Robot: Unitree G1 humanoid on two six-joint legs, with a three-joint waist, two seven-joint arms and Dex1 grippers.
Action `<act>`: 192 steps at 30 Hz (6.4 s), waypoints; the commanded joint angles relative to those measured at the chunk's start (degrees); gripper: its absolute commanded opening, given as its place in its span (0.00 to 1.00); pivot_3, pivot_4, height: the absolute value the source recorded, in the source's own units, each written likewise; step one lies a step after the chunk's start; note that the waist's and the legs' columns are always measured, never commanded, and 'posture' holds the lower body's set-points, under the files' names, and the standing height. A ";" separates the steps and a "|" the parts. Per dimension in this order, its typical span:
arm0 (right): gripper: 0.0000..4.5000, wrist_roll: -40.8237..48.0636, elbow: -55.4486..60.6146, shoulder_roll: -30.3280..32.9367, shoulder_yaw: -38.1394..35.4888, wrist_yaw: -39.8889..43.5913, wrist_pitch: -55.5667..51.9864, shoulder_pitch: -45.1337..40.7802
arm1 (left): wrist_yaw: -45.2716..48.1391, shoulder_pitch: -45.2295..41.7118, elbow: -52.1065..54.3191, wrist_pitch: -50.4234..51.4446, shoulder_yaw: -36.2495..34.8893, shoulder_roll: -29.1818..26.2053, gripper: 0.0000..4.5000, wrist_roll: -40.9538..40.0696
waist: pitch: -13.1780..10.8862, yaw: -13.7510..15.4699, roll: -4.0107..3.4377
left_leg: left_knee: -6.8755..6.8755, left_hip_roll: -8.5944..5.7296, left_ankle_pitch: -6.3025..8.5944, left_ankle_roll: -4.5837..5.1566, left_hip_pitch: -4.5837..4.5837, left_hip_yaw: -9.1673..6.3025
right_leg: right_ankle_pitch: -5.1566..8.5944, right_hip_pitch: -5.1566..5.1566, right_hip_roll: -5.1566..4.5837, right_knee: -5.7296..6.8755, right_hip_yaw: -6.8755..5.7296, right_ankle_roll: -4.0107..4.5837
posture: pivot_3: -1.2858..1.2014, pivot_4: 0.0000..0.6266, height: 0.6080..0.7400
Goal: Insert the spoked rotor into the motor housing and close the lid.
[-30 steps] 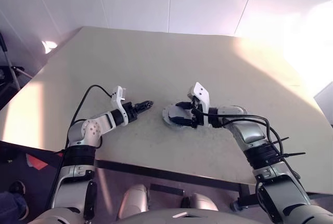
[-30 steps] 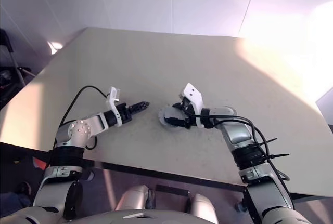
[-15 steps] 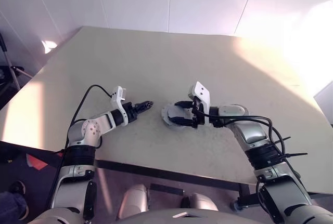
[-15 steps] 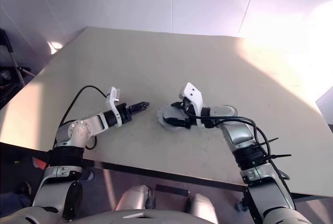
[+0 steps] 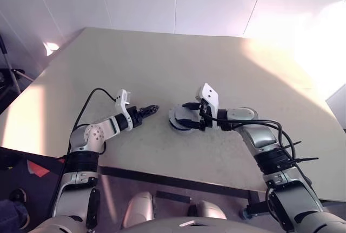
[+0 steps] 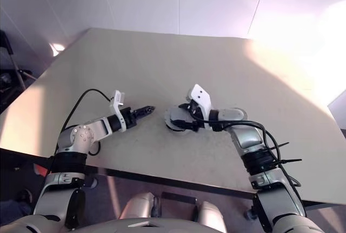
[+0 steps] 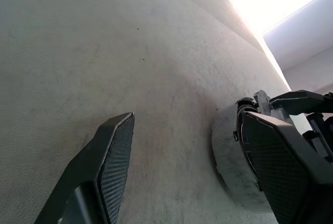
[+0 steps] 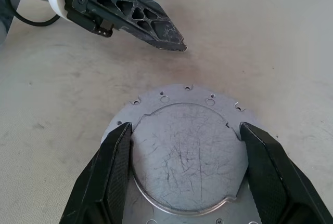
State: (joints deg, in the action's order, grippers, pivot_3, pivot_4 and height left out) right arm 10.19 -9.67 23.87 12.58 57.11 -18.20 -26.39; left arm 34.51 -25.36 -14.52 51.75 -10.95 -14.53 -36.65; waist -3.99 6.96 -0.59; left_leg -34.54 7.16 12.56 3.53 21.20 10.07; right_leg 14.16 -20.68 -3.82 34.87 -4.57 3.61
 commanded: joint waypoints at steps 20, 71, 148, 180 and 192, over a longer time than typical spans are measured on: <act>0.70 0.21 -0.03 0.89 -1.01 0.62 1.45 -0.81 | 0.45 -0.83 1.11 -1.11 -0.21 -0.35 0.78 0.07 | 0.00 0.05 0.00 | -0.07 0.00 -0.02 0.04 0.00 0.00 | 0.00 0.01 0.00 0.04 0.00 0.00 | 0.52 0.00 1.00; 0.70 -2.71 -4.37 1.44 0.88 0.80 2.07 -0.82 | -1.06 -8.26 -1.37 5.47 -1.01 7.58 0.64 -6.06 | 0.00 0.18 0.01 | -0.52 -0.01 0.07 -0.03 -0.02 0.00 | 0.00 0.12 -0.11 0.33 -0.01 0.00 | 0.52 0.00 1.00; 1.00 27.47 9.07 -1.28 -26.16 -20.14 -65.54 -0.80 | 1.94 -6.42 -5.09 6.63 6.79 4.73 0.00 1.43 | -0.01 0.22 -0.09 | 0.19 -0.11 -0.05 -0.29 -0.57 0.01 | 0.01 0.46 -0.14 -0.15 -0.03 -0.02 | 0.52 0.00 1.00; 0.51 25.21 -4.77 -15.94 -33.87 -33.31 -62.70 -11.25 | 0.45 -7.28 -6.61 2.83 3.17 5.32 0.00 2.25 | -0.02 0.13 -0.13 | 0.56 -0.14 -0.34 -0.79 -0.23 0.01 | 0.00 -0.08 -0.14 -0.04 -0.02 -0.02 | 0.52 0.00 1.00; 0.51 27.94 -12.66 -17.31 -41.26 -37.25 -57.56 -17.63 | -4.57 -6.36 -5.98 -0.26 -8.02 7.46 0.00 -2.92 | -0.04 0.08 -0.13 | 0.55 -0.15 -0.34 -0.77 0.02 0.01 | -0.02 -0.31 -0.14 -0.03 -0.03 0.01 | 0.52 0.00 1.00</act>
State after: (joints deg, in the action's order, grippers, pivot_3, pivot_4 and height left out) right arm 35.74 -22.64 6.95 -26.53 20.07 -77.57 -40.88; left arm 30.21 -31.47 -22.04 52.19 -17.67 -6.83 -37.85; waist -4.03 7.04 -0.73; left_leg -33.99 7.01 12.23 2.76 21.27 10.09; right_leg 14.15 -21.04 -3.97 34.84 -4.60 3.62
